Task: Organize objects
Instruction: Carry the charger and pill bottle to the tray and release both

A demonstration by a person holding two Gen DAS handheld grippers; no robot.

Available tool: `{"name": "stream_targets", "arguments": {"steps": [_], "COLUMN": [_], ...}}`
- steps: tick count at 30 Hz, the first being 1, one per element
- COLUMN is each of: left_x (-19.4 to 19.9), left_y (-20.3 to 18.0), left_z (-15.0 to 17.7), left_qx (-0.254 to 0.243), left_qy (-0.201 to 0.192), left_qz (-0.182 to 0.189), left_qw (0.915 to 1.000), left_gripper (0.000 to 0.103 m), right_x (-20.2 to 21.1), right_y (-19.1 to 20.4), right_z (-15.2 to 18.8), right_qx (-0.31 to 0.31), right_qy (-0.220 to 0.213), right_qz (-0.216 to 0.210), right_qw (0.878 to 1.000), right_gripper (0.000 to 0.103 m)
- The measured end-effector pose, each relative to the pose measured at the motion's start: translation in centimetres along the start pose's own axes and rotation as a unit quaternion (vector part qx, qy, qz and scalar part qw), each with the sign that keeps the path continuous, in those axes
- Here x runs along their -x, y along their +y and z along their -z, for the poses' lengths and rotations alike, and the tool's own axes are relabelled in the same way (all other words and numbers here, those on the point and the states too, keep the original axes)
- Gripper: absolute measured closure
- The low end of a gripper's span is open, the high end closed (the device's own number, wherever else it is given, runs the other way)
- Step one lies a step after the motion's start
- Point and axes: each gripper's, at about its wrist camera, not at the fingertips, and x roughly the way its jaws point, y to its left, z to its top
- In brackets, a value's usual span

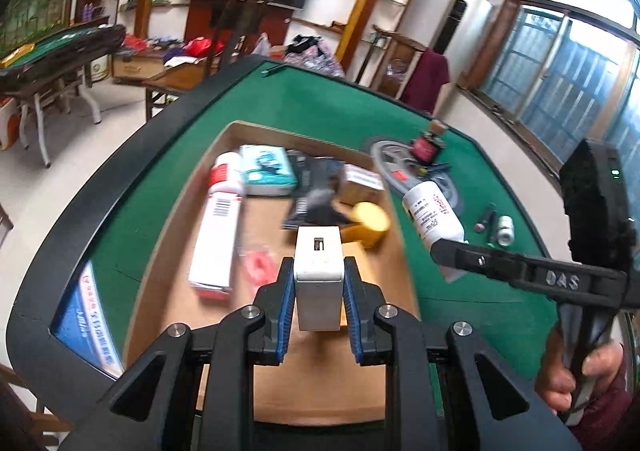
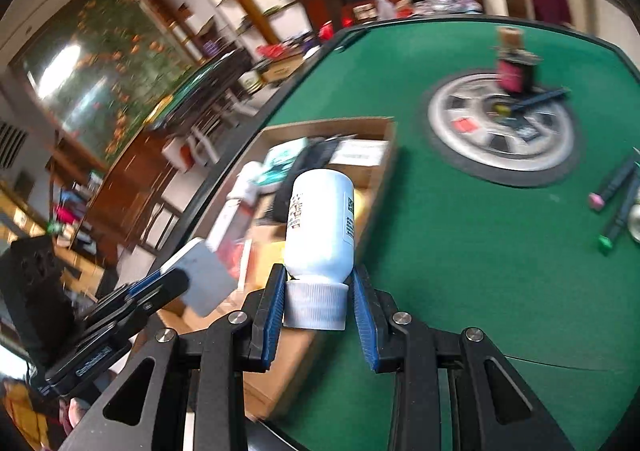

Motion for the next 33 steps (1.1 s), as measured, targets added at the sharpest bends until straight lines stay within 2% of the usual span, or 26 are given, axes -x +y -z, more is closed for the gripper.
{"name": "stream_targets", "arguments": {"steps": [4,8,15,22,24,26,33], "left_x": [-1.4,-2.2,-4.4,-6.8,-6.8,-6.6,-3.2], "left_y": [2.3,3.0,3.9,4.6,4.8,4.8,4.7], "left_z": [-0.5,-1.2,-2.8,-4.0,-4.3,-4.7,-5.2], "left_qx": [0.021,0.029,0.038,0.067,0.077,0.084,0.088], "left_qy": [0.014,0.014,0.023,0.031,0.024,0.015,-0.032], "left_qz": [-0.002,-0.005,-0.009,0.001,0.007,0.014,0.02], "left_qw": [0.9997,0.9995,0.999,0.9973,0.9967,0.9963,0.9954], "left_gripper": [0.081,0.081,0.081,0.081,0.076,0.055,0.034], "right_x": [-3.1,-6.2,-8.8,-9.4,-9.3,-9.4,-9.6], "right_y": [2.2,3.8,4.2,4.5,4.6,4.8,5.4], "right_z": [-0.6,-1.2,-1.4,-2.1,-2.1,-2.1,-1.7], "right_qx": [0.012,0.023,0.023,0.033,0.036,0.041,0.054], "right_qy": [0.026,0.052,0.071,0.071,0.071,0.073,0.077], "right_qz": [-0.012,-0.011,-0.002,0.008,0.008,0.008,0.009], "right_qw": [1.0,0.998,0.997,0.997,0.997,0.996,0.996], "right_gripper": [0.067,0.067,0.067,0.067,0.067,0.067,0.067]}}
